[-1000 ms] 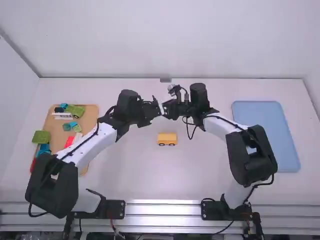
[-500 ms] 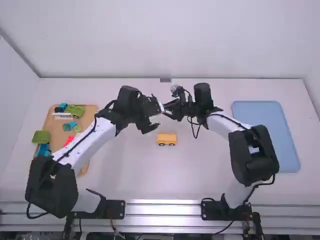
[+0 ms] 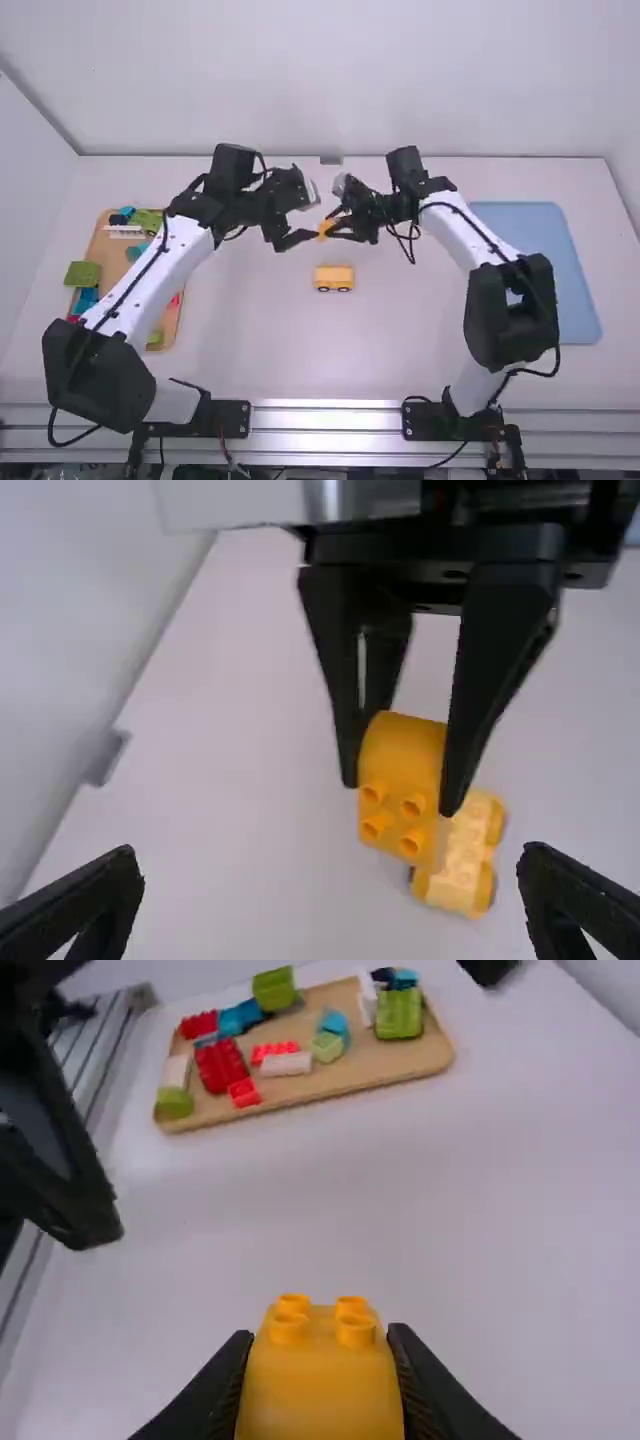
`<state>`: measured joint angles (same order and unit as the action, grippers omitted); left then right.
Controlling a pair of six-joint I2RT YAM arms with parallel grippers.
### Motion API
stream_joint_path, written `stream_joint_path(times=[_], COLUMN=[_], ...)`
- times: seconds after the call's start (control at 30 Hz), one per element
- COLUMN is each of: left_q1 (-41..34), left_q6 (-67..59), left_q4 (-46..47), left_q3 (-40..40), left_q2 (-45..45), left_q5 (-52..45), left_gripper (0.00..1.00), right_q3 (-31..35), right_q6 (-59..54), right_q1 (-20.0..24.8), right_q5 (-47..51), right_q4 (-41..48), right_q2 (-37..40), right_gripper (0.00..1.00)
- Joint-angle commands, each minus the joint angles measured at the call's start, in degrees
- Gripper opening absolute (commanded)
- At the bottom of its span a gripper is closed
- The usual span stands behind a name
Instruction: Assemble lego blocks to make yellow taxi
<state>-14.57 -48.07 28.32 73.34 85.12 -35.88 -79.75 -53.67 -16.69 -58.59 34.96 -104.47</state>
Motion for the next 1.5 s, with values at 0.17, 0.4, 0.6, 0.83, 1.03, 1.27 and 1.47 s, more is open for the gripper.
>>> stream_joint_path(times=[0.17,0.4,0.6,0.83,1.03,1.27,1.47], left_q1=[-0.4,-0.3,-0.4,0.0,-0.4,-0.4,-0.4], left_q6=[-4.0,-3.8,5.0,11.1,11.3,10.2,10.2], left_q4=[0.1,-4.1,-13.8,-24.3,-25.2,-25.6,-25.7], left_q3=[-3.8,-8.5,-11.7,-15.8,-16.3,-16.4,-16.4], left_q2=[0.2,0.2,0.2,0.2,0.2,0.2,0.2], left_q5=[-12.3,-14.7,-14.3,-14.5,-14.5,-17.7,-17.7], left_gripper=[0.99,0.97,0.93,0.76,0.56,0.52,0.44], right_q3=[-7.3,-7.2,-7.2,-7.2,-7.2,-7.2,-7.2], right_q6=[-31.4,-32.3,-32.3,-33.4,-33.2,-31.6,-31.6], right_q1=[0.7,3.2,3.1,2.4,2.1,2.4,2.4], right_q5=[-3.0,-9.2,-10.6,-11.1,-10.8,-10.4,-9.5], right_q4=[15.5,15.5,15.4,15.2,15.1,14.7,14.8], right_q2=[0.7,0.7,0.7,0.7,0.7,0.7,0.7], right_gripper=[0.14,0.13,0.11,0.11,0.1,0.11,0.11])
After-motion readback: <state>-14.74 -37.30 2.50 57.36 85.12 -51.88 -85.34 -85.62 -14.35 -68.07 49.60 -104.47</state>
